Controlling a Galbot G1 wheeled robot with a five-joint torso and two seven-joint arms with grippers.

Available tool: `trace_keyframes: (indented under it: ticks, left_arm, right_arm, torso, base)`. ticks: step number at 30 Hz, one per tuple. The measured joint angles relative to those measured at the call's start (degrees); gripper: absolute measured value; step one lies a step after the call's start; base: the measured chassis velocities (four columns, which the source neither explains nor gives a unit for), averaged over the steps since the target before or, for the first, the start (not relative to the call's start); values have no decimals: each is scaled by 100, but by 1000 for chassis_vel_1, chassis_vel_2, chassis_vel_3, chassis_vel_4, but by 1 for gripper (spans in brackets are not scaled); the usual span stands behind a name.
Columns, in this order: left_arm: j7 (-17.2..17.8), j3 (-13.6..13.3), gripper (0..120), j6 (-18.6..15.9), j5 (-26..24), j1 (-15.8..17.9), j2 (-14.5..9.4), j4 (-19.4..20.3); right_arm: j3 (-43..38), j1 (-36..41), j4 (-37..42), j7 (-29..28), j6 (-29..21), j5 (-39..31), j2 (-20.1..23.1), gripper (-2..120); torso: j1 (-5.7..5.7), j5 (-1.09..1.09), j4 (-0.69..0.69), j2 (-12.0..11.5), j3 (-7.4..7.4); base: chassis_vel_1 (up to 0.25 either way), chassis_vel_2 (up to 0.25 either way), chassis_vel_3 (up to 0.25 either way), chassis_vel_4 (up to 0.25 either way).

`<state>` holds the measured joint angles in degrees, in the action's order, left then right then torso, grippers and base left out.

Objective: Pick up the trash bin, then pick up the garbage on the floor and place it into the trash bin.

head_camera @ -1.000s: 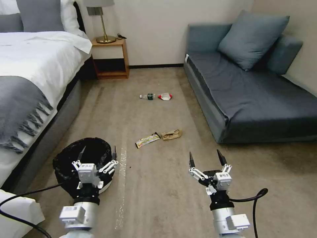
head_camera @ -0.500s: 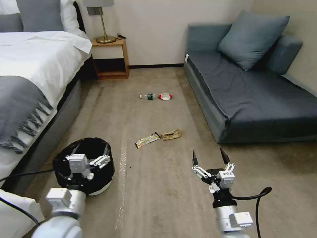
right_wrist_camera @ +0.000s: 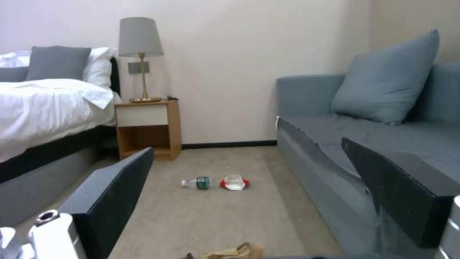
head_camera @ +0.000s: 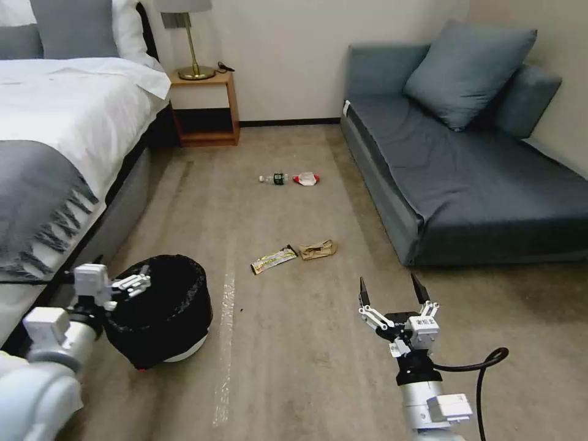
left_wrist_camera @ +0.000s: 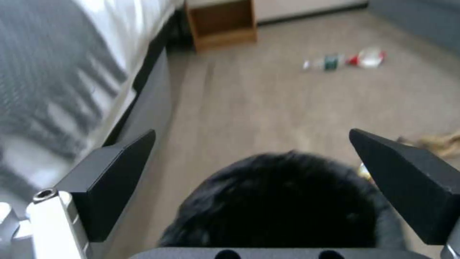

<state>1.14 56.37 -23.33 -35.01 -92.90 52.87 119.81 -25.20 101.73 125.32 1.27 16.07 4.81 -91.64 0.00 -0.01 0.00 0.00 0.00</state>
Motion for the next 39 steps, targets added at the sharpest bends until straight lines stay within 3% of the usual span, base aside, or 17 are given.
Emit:
trace_keyframes:
  ticks: [6,12,18,23,39]
  left_arm:
    - [-214,171,99,-951,-224,601,-486,-658]
    - [-315,-189,100,-1114,183,1042,-772,-1361]
    - [-500,-430,99,-1218,281,1111,-818,-1804]
    - [-803,-667,99,-1237,739,1260,-820,-2418]
    - [-940,-1184,100,-1236,716,1621,-837,-2894]
  right_arm:
    - [-22,-34,0,0,1,-30,1,100]
    - [-46,-54,0,-1,2,-57,4,100]
    - [-92,-55,11,-1,1,-97,-6,100]
    - [-128,-48,12,-4,1,-114,-2,100]
    - [-111,-7,67,-3,2,-78,-46,100]
  torso:
    - [0,0,0,0,0]
    - [0,0,-1,0,0]
    - [0,0,0,0,0]
    - [0,0,0,0,0]
    - [0,1,0,0,0]
  base:
    - [0,0,0,0]
    - [0,0,0,0]
    - [0,0,0,0]
    - [0,0,0,0]
    - [0,0,0,0]
